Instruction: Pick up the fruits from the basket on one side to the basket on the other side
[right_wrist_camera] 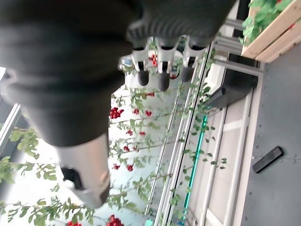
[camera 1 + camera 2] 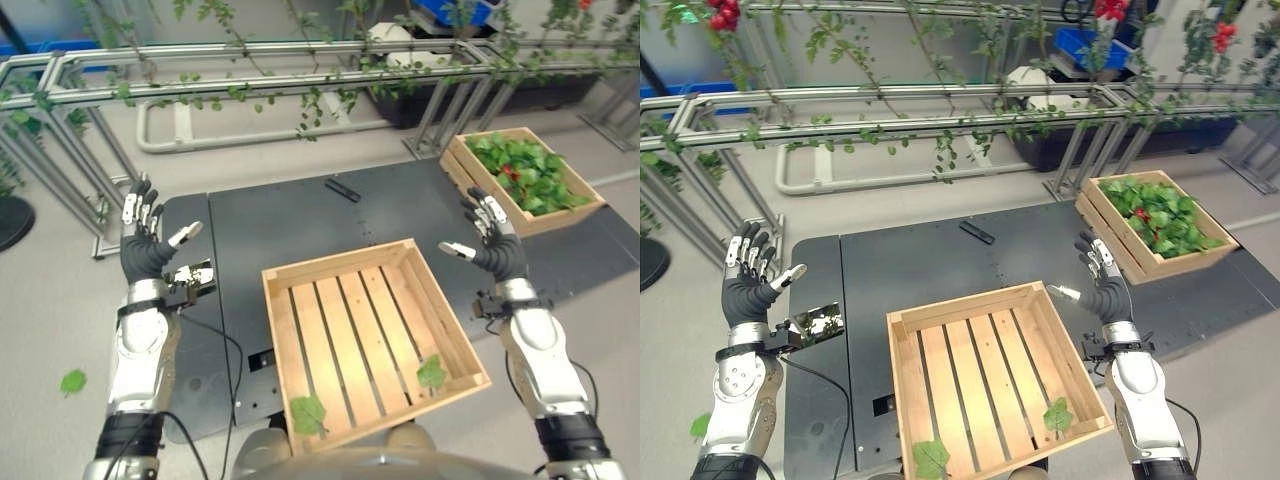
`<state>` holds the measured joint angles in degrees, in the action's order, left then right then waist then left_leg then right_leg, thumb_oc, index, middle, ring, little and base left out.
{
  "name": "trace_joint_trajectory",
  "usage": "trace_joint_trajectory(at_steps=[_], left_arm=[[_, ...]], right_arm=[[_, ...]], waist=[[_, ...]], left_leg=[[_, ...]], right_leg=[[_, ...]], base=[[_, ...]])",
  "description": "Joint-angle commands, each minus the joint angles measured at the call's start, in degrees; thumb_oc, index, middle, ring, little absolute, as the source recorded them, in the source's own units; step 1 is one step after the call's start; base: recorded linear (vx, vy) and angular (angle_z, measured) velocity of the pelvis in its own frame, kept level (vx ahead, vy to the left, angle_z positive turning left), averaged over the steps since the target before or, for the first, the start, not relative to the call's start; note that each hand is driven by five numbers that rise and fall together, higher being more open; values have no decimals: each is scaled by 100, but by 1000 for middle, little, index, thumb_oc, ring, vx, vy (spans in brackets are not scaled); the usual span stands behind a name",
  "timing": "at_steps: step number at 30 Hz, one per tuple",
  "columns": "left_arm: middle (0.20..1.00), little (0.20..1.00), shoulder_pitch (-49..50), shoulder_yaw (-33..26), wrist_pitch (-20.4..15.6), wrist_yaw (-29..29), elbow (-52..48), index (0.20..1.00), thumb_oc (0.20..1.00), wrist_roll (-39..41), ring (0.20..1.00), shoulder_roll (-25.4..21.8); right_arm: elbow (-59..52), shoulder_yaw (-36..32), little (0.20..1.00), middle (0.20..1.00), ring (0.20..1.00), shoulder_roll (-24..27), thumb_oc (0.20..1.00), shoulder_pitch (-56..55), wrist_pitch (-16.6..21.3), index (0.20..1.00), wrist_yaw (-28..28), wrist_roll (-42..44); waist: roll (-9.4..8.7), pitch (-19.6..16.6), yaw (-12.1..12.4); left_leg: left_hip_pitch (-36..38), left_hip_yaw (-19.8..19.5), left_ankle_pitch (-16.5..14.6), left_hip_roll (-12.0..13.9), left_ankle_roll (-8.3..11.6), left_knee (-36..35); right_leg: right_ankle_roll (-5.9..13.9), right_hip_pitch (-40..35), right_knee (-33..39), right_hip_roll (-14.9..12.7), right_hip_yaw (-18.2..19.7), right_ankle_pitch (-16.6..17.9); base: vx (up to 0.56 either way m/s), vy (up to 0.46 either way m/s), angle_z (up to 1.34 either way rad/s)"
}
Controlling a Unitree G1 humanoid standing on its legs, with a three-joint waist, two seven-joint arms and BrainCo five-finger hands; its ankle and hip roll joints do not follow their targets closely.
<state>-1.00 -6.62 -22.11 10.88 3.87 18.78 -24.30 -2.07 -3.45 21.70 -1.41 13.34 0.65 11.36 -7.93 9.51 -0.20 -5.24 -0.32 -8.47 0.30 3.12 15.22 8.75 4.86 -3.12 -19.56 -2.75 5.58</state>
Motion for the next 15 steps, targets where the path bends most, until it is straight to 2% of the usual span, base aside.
trace_joint_trajectory(at_steps=[1, 2, 3, 4, 5, 6, 8, 9, 10, 11, 13, 14, 15], left_arm=[[1000, 1000, -226, -21, -302, -28, -337, 1000, 1000, -191, 1000, -145], [1000, 1000, -210, -28, -300, -33, -334, 1000, 1000, -189, 1000, -131], [1000, 1000, -155, -62, -271, -58, -344, 1000, 1000, -166, 1000, -113], [1000, 1000, -155, -62, -271, -58, -344, 1000, 1000, -166, 1000, -113], [1000, 1000, -70, -107, -284, -91, -385, 1000, 1000, -137, 1000, -113], [1000, 1000, -61, -114, -291, -104, -403, 1000, 1000, -79, 1000, -97], [1000, 1000, -146, -39, -258, -102, -398, 1000, 1000, -78, 1000, -125], [1000, 1000, -256, 31, -261, -119, -376, 1000, 1000, -83, 1000, -131], [1000, 1000, -335, 77, -241, -131, -346, 1000, 1000, -51, 1000, -102], [1000, 1000, -429, 154, -215, -174, -290, 1000, 1000, 17, 1000, -58], [1000, 1000, -461, 232, -240, -252, -323, 1000, 1000, -20, 1000, -61], [1000, 1000, -490, 292, -226, -277, -365, 1000, 1000, -60, 1000, -100], [1000, 1000, -441, 294, -228, -292, -366, 1000, 1000, -97, 1000, -76]], right_arm=[[-280, -484, 1000, 1000, 1000, 243, 1000, 130, 281, 1000, 14, 28], [-264, -460, 1000, 1000, 1000, 268, 1000, 164, 296, 1000, 19, 16], [-252, -423, 1000, 1000, 1000, 287, 1000, 183, 289, 1000, -15, 24], [-252, -423, 1000, 1000, 1000, 287, 1000, 183, 289, 1000, -15, 24], [-213, -434, 1000, 1000, 1000, 344, 1000, 157, 295, 1000, -21, 33], [-198, -434, 1000, 1000, 1000, 363, 1000, 159, 331, 1000, 2, 120], [-158, -415, 1000, 1000, 1000, 416, 1000, 163, 407, 1000, 85, 193], [-146, -441, 1000, 1000, 1000, 468, 1000, 177, 416, 1000, 100, 231], [-147, -476, 1000, 1000, 1000, 503, 1000, 182, 423, 1000, 141, 252], [-165, -531, 1000, 1000, 1000, 545, 1000, 167, 435, 1000, 182, 248], [-184, -493, 1000, 1000, 1000, 527, 1000, 141, 427, 1000, 178, 242], [-207, -521, 1000, 1000, 1000, 493, 1000, 73, 430, 1000, 210, 241], [-177, -522, 1000, 1000, 1000, 471, 1000, 37, 388, 1000, 184, 228]], waist=[[-50, -16, 94], [-38, 11, 146], [12, 44, 166], [12, 44, 166], [50, 50, 226], [77, 56, 226], [154, 73, 208], [162, 97, 118], [132, 96, 13], [90, 61, -140], [99, 61, -132], [196, 35, -169], [186, 1, -207]], left_leg=[[114, 142, -647, 231, 32, 491], [154, 90, -574, 346, 103, 414], [207, -21, -449, 522, 200, 282], [207, -21, -449, 522, 200, 282], [244, -255, -96, 810, 362, -72], [196, -374, 89, 922, 432, -230], [23, -595, 786, 1238, 696, -692], [-134, -493, 942, 1302, 675, -736], [-223, -28, 900, 1350, 524, -606], [-285, 662, 733, 1376, 327, -217], [-100, 818, 292, 1143, 289, 376], [-52, 1029, 376, 1192, 307, -167], [50, 1042, 317, 1164, 282, -276]], right_leg=[[484, -75, -248, 23, -288, -208], [480, -87, -278, 103, -431, -276], [398, -140, -336, 247, -595, -523], [398, -140, -336, 247, -595, -523], [229, -162, -444, 584, -732, -807], [151, -176, -455, 724, -795, -908], [-37, -215, -335, 1158, -918, -1131], [-99, -270, -205, 1210, -1093, -1139], [-144, -306, -158, 1190, -1265, -1145], [-188, -276, -134, 1148, -1454, -1110], [-309, -281, -145, 1213, -1583, -1163], [-274, -291, -120, 1227, -1736, -1167], [-236, -346, -87, 1211, -1739, -1139]], base=[[89, -429, 64], [81, -484, 46], [51, -309, 27], [44, -462, 36], [-3, -449, 17], [-25, -611, 55], [-99, -415, 83], [-128, -313, 85], [-159, -269, 136], [-133, -207, 158], [-83, -109, 176], [-17, -10, 49], [22, 49, 6]])
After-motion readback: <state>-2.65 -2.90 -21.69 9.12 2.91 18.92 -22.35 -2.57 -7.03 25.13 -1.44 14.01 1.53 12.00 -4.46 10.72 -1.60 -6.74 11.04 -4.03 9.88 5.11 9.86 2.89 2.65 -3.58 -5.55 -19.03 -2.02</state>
